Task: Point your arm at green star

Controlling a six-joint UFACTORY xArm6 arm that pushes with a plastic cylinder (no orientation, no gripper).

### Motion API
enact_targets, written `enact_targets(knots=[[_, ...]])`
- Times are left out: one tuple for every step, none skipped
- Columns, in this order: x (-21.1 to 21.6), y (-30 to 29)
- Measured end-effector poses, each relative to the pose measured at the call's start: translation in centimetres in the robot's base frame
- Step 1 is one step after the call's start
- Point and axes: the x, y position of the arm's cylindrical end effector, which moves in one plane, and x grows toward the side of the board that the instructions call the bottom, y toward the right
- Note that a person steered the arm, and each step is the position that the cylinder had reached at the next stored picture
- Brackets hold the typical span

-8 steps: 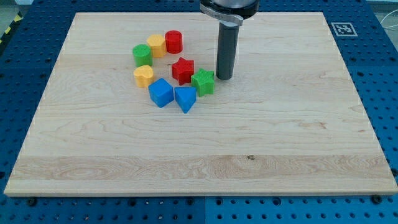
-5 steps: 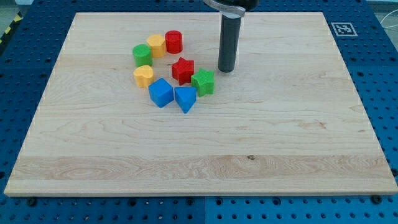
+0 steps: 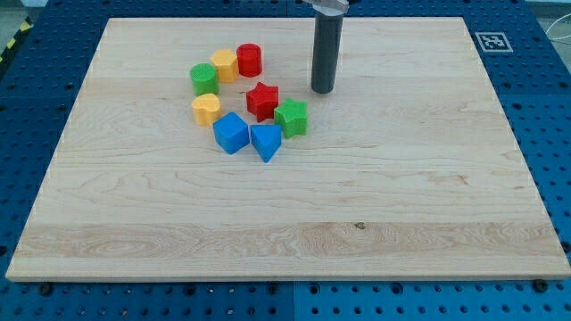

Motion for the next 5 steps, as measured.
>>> enact_targets(knots=[[-0.1, -0.6], [-0.1, -1.0], [-0.1, -1.7], [0.0, -2.4], [0.7, -2.6]])
